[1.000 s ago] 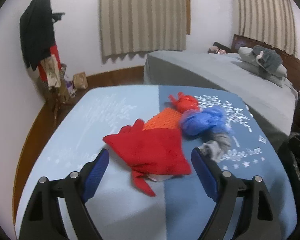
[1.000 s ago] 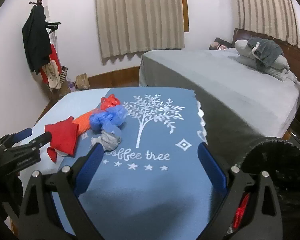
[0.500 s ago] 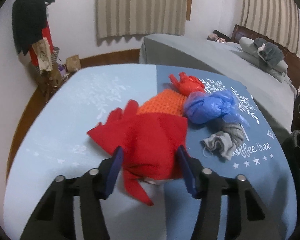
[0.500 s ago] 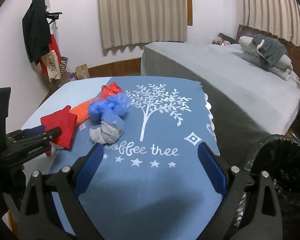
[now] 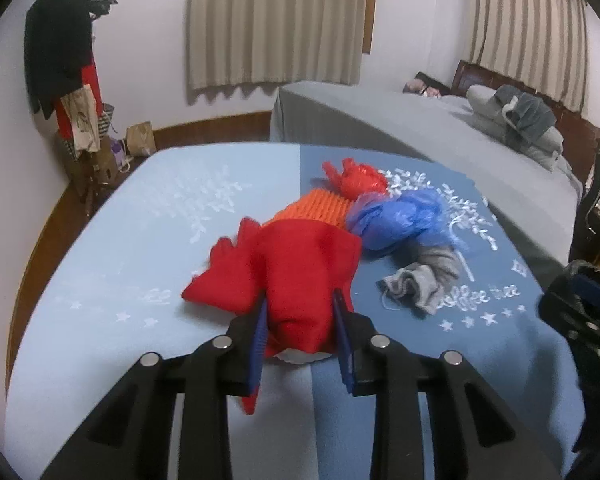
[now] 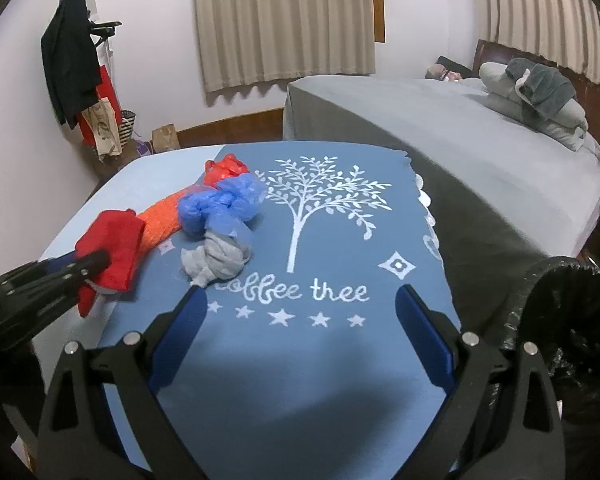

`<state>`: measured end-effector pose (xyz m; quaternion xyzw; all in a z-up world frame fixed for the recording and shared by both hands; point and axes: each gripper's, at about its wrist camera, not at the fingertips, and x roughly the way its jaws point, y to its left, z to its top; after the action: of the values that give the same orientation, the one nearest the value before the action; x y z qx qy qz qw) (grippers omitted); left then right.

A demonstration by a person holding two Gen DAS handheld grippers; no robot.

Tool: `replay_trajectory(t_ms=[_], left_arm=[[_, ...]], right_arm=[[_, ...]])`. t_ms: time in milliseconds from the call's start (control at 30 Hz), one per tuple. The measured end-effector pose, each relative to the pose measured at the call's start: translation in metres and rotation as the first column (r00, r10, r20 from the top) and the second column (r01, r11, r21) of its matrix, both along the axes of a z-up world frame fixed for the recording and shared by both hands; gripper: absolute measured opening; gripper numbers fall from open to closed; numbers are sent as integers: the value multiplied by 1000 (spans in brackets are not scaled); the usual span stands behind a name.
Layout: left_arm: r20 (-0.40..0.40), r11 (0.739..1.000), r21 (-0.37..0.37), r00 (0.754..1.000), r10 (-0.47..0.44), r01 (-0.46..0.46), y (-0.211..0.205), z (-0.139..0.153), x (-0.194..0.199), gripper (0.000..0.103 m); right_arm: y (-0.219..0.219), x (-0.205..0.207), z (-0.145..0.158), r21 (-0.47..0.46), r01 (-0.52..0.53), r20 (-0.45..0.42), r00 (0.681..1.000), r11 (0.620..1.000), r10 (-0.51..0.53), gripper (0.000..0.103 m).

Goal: Collect trash
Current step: 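Grasp the second red glove with the left tool while the right tool grasps the grey sock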

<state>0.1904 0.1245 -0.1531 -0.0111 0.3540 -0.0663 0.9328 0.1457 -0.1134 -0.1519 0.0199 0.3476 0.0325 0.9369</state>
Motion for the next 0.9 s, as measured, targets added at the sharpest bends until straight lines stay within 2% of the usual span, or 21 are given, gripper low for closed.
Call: replay_trajectory(t_ms=[200,267,433,567,700,767,867,900], left_arm=[[29,1000,-10,999,-15,15,5,10,-22,30],[28,1000,-10,999,-15,15,7,10,-25,30],[9,1000,-7,1000,-6,6,15,5,-27,31],[-45,1000,-13,999,-9,8,21,-8,-28,36],[-42,1000,-13,999,11,-12,26,-11,-29,47],[-39,999,-15,999,28,-28,28,-11,-26,48],[-42,999,-19,998,43,-44,31,-15,-19,46],[-44,999,-22,998,41,-42,32,-16,-18,38]], right_arm=[[11,6,-3,25,-24,-8,1000,999,24,92],[15,9,-4,37,-39,-15,999,999,40,83],[25,16,-8,56,-51,-29,998,997,53,80],[32,21,-9,51,-57,-34,998,997,59,79],[37,24,-12,50,-67,-42,997,997,69,78],[40,27,-13,52,-74,-48,996,996,76,76],[48,34,-16,50,-88,-64,994,995,91,74],[49,36,-18,48,-92,-70,993,995,95,73]])
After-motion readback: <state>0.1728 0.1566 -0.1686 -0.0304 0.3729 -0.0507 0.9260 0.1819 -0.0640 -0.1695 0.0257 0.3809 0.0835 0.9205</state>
